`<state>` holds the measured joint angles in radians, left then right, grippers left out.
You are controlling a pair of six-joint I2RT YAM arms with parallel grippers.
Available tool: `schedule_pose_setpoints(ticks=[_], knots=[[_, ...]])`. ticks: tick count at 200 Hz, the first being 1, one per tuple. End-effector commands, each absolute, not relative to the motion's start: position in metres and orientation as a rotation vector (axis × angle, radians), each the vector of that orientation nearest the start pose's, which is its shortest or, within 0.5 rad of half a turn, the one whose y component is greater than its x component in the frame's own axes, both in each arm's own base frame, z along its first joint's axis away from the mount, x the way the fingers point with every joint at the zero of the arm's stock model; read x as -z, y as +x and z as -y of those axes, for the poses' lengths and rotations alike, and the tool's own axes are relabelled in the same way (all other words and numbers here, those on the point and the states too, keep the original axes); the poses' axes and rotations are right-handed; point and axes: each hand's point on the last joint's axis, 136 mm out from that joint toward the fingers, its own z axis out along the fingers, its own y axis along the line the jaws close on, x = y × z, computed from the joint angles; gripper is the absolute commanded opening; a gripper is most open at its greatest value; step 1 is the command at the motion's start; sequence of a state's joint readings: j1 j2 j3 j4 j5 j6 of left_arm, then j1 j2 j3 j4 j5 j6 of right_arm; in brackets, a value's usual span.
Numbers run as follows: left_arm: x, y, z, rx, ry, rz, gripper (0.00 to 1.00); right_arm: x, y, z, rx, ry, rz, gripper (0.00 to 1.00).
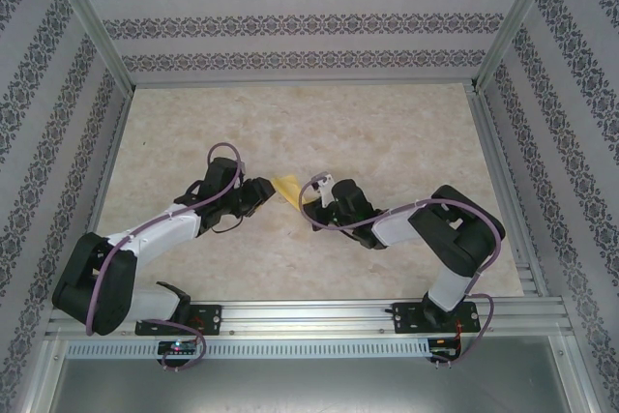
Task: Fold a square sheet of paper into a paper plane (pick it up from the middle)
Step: Fold the wing for the fifth time at the center of the table.
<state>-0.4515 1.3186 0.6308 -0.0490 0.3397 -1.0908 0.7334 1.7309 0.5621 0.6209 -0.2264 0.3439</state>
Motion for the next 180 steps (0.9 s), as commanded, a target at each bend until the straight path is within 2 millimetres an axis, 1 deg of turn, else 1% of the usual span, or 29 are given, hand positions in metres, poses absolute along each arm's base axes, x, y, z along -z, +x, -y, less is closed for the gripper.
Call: schedule_pose_setpoints(ticks=[1, 26, 60, 114, 151, 180], knots=[[-0.112, 0.298, 0.223, 1.166, -0.476, -2.431, 0.44, -0.056, 0.284, -0.321, -1.047, -0.472, -2.201, 0.0], [-0.107, 0.297, 0.234, 1.191, -0.44, -2.436, 0.43, -0.055, 0.28, -0.323, -1.117, -0.458, -2.235, 0.0], [-0.096, 0.298, 0.247, 1.208, -0.409, -2.454, 0.41, -0.05, 0.276, -0.325, -1.18, -0.412, -2.294, 0.0], [-0.087, 0.302, 0.262, 1.211, -0.341, -2.468, 0.36, -0.048, 0.277, -0.321, -1.299, -0.301, -2.347, 0.0], [-0.082, 0.304, 0.267, 1.203, -0.309, -2.468, 0.33, -0.042, 0.279, -0.314, -1.308, -0.236, -2.374, 0.0], [-0.079, 0.305, 0.274, 1.204, -0.268, -2.477, 0.31, -0.035, 0.279, -0.309, -1.316, -0.19, -2.401, 0.0]])
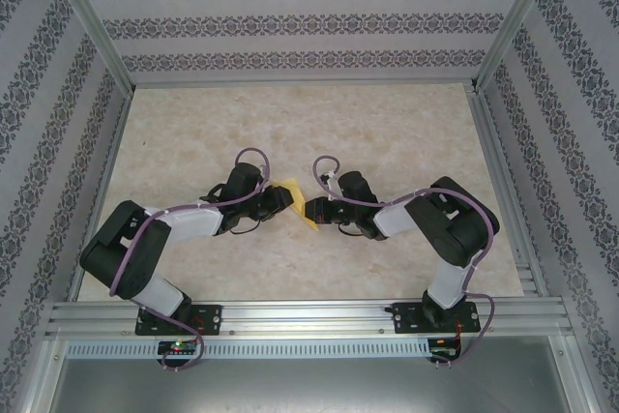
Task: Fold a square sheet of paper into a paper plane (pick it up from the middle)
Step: Fold the wing for the fifth time at the center of the table.
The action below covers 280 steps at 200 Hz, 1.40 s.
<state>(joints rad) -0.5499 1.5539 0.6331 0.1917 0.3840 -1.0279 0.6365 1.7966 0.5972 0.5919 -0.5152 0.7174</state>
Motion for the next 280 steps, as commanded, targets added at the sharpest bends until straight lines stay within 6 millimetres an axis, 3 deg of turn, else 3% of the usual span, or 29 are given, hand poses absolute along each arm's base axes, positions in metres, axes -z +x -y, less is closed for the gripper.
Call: schedule_pose_setpoints(ticks=[1, 108, 197, 280], knots=[[-0.079, 0.305, 0.274, 1.203, -0.268, -2.479, 0.31, -0.035, 0.279, -0.309, -1.316, -0.19, -2.401, 0.0], [-0.063, 0.309, 0.29, 1.248, -0.212, -2.496, 0.26, -0.019, 0.276, -0.3, -1.339, -0.116, -2.458, 0.0], [-0.045, 0.311, 0.294, 1.231, -0.21, -2.537, 0.22, -0.017, 0.276, -0.298, -1.35, -0.089, -2.476, 0.0], [-0.03, 0.312, 0.287, 1.15, -0.269, -2.588, 0.2, -0.027, 0.272, -0.294, -1.284, -0.192, -2.501, 0.17]])
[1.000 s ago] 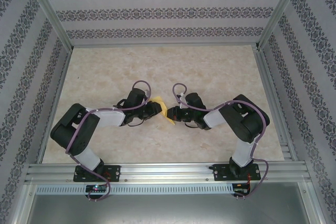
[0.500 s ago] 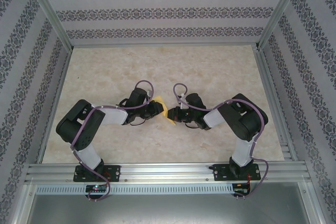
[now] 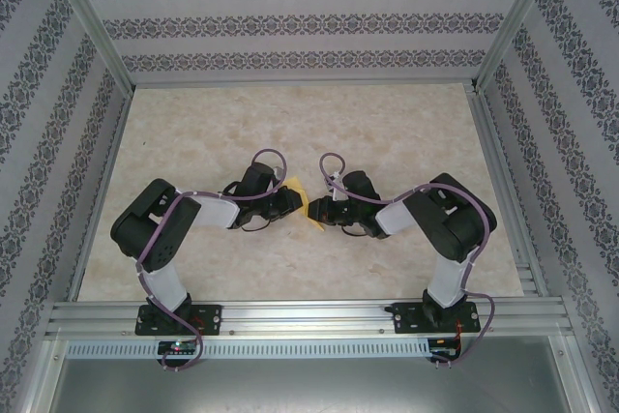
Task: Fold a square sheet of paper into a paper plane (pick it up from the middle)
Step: Fold the wing for the fifth time at the center of the table.
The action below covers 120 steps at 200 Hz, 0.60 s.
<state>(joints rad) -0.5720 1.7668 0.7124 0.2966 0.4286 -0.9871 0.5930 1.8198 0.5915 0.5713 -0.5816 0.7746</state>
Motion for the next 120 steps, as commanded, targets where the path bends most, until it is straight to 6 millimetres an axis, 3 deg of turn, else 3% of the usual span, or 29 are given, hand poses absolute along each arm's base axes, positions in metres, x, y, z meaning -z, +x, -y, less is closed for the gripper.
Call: schedule_pose_setpoints(ticks=[1, 76, 120], knots=[[-0.03, 0.312, 0.287, 1.15, -0.271, -2.589, 0.2, -0.028, 0.272, -0.294, -1.283, -0.195, -2.5, 0.17], [-0.02, 0.312, 0.284, 1.113, -0.309, -2.627, 0.18, -0.039, 0.264, -0.282, -1.131, -0.362, -2.511, 0.25], [-0.019, 0.313, 0.284, 1.108, -0.314, -2.631, 0.18, -0.038, 0.26, -0.284, -1.063, -0.45, -2.53, 0.24]])
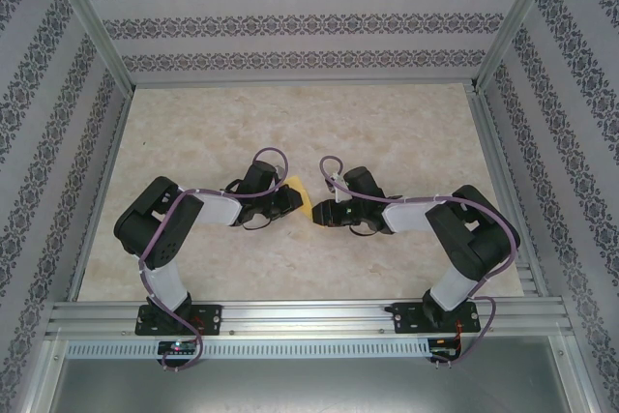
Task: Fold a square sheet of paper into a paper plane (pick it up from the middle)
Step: Fold the wing for the fifth time at the center of the table.
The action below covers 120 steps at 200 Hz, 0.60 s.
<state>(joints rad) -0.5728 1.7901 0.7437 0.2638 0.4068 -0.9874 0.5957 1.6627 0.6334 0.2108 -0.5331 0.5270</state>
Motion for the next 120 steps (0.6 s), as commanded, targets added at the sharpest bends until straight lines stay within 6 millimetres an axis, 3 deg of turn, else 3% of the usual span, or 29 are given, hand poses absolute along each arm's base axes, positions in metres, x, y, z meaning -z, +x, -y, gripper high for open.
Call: schedule_pose_setpoints(ticks=[1, 73, 120], knots=[[-0.019, 0.313, 0.284, 1.107, -0.314, -2.631, 0.18, -0.038, 0.26, -0.284, -1.062, -0.451, -2.53, 0.24], [-0.02, 0.312, 0.285, 1.103, -0.302, -2.636, 0.18, -0.023, 0.256, -0.283, -1.027, -0.454, -2.581, 0.2], [-0.022, 0.314, 0.285, 1.101, -0.288, -2.635, 0.18, -0.016, 0.257, -0.281, -1.022, -0.425, -2.607, 0.07]])
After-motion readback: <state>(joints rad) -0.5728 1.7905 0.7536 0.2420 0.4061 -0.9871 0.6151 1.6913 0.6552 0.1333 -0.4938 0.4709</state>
